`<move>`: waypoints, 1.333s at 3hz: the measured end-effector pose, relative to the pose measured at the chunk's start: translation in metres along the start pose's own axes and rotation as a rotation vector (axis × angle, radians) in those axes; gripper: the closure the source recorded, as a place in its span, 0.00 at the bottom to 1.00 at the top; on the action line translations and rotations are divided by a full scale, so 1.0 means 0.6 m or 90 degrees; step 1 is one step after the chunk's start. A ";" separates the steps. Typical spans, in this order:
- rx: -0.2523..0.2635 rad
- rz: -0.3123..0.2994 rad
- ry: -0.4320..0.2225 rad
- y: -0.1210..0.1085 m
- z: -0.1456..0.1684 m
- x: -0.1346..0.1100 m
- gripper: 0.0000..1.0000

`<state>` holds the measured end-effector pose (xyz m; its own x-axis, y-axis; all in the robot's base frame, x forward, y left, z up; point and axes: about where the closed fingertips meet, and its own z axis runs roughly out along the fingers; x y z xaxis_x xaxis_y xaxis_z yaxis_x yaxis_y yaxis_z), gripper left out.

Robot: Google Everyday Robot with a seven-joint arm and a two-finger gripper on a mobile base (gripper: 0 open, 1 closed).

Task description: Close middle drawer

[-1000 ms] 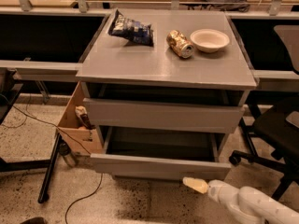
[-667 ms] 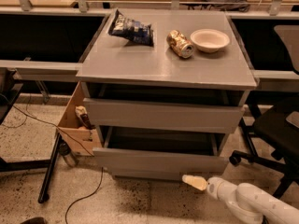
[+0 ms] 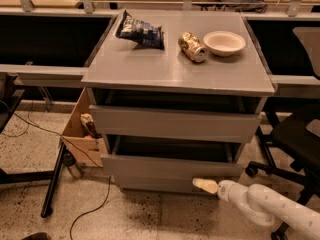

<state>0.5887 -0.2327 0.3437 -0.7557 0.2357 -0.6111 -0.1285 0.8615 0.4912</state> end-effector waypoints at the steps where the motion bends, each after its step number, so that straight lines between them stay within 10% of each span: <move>1: -0.006 -0.008 -0.002 0.006 0.016 -0.021 0.00; 4: -0.040 -0.032 -0.008 0.034 0.029 -0.048 0.00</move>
Offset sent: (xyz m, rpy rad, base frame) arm 0.0446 0.0109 0.0186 -0.0088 -0.0468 0.0425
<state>0.6192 -0.2140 0.3608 -0.7388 0.1995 -0.6437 -0.2065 0.8422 0.4981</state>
